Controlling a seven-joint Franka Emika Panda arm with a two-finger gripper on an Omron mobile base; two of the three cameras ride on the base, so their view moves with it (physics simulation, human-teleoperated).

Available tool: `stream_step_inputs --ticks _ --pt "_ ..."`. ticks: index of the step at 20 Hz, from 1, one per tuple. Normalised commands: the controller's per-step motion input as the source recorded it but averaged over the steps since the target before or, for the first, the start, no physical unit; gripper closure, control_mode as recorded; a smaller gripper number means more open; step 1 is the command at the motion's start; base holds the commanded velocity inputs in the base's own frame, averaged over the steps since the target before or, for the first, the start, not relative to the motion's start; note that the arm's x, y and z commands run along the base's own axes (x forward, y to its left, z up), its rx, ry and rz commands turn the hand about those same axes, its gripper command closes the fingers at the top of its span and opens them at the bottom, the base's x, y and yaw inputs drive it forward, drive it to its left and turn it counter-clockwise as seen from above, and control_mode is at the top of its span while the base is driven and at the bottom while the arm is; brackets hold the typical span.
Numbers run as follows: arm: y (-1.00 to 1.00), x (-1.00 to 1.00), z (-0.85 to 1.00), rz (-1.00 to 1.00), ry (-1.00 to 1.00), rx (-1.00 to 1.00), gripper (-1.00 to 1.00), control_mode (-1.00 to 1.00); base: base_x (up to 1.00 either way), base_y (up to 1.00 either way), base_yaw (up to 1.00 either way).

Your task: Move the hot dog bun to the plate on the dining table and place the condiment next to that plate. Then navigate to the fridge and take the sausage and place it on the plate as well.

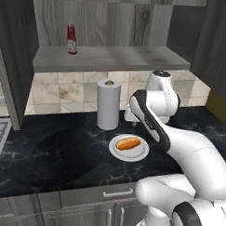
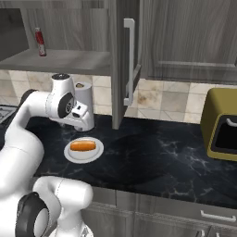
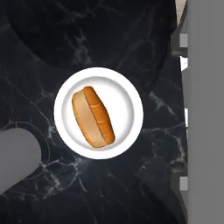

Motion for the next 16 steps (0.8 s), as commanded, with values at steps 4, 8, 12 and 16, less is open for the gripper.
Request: stream_step_inputs --ticks 4,8,12,16 --pt "0.0 0.0 -0.61 -0.44 0.04 0.15 -1.0 -1.0 0.0 0.0 0.0" --pt "0.0 0.0 -0.56 -0.41 0.02 0.14 -1.0 -1.0 0.0 0.0 0.0" --pt "0.01 0.03 -0.4 -0.37 0.0 0.12 -1.0 -1.0 0.0 0.0 0.0" --pt "0.04 0.17 -0.27 -0.33 0.0 0.1 -1.0 -1.0 0.0 0.0 0.0"
